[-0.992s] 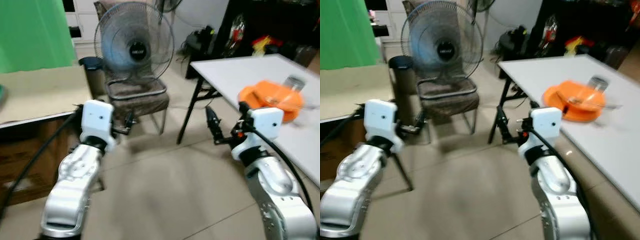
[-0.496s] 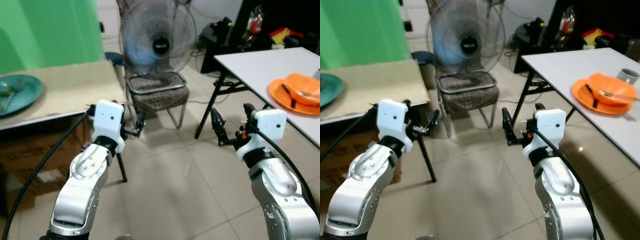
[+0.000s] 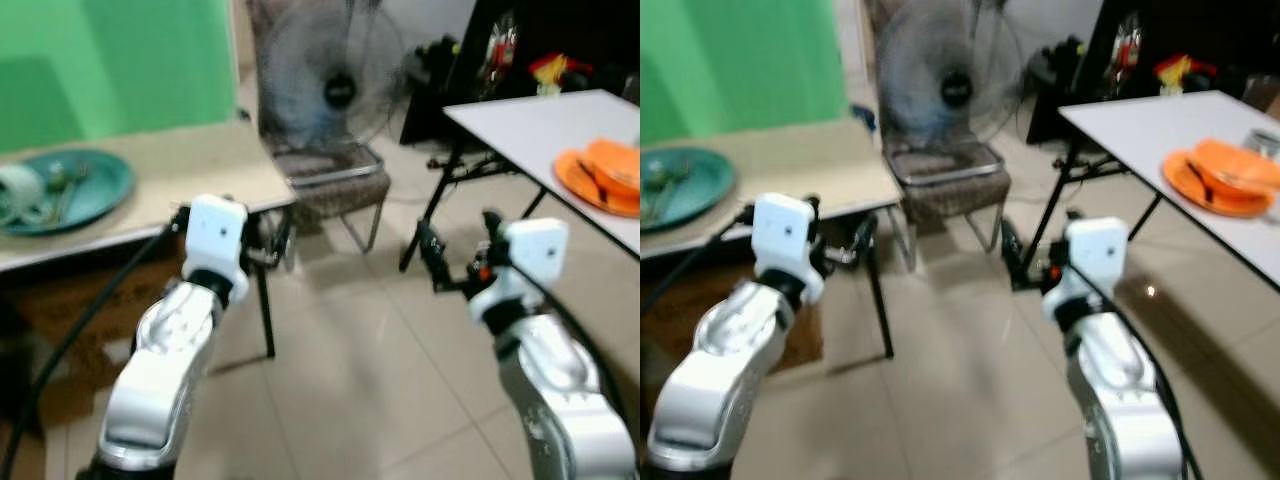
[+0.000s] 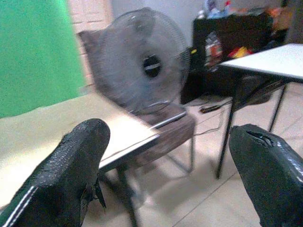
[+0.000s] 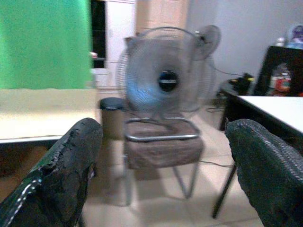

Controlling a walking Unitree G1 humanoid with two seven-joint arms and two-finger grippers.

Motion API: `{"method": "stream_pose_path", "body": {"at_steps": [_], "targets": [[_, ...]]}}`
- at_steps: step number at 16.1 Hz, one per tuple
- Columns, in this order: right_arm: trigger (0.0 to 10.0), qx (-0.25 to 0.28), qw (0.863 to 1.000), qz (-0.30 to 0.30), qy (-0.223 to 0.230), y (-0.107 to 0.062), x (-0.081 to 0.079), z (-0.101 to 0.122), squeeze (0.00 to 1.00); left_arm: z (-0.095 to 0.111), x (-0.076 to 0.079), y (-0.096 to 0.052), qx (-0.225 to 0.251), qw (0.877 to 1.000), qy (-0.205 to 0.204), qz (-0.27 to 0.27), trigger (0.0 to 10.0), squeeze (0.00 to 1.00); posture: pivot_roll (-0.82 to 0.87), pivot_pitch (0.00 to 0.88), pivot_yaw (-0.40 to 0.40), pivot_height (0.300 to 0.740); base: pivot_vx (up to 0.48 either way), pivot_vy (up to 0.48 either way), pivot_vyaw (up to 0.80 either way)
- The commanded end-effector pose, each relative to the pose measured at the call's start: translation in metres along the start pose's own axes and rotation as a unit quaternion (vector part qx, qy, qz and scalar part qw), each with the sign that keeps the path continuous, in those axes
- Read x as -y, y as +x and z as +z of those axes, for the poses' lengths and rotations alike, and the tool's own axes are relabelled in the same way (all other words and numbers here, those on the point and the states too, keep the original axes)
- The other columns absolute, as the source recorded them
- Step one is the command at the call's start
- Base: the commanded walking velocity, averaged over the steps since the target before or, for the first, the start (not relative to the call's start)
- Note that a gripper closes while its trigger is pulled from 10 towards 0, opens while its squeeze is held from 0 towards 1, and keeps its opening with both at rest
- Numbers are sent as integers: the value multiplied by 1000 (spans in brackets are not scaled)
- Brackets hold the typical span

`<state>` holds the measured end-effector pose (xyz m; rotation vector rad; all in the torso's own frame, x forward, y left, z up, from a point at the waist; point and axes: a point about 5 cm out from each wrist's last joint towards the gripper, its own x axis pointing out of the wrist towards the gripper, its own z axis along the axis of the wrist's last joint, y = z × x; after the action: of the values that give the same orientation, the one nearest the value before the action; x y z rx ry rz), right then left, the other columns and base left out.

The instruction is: Setting the table

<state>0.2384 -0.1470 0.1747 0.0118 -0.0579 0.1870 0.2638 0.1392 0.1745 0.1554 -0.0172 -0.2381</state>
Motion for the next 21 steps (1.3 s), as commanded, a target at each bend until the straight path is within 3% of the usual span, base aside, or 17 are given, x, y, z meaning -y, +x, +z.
{"method": "stream_pose_path", "body": {"at_steps": [1, 14, 21], "targets": [[10000, 3, 1000, -2, -3, 0, 2, 3, 1000, 0, 0, 0, -2, 1000, -1, 0, 10000, 0, 62, 0, -51, 740, 0, 0, 0], [10000, 2, 1000, -2, -2, -1, 2, 2, 1000, 4, 1, 1, 9, 1000, -3, -1, 10000, 0, 61, 0, -46, 740, 0, 0, 0], [10000, 1, 1000, 1, -9, 0, 2, 2, 1000, 5, 1, 1, 12, 1000, -8, -5, 10000, 0, 64, 0, -50, 740, 0, 0, 800]]}}
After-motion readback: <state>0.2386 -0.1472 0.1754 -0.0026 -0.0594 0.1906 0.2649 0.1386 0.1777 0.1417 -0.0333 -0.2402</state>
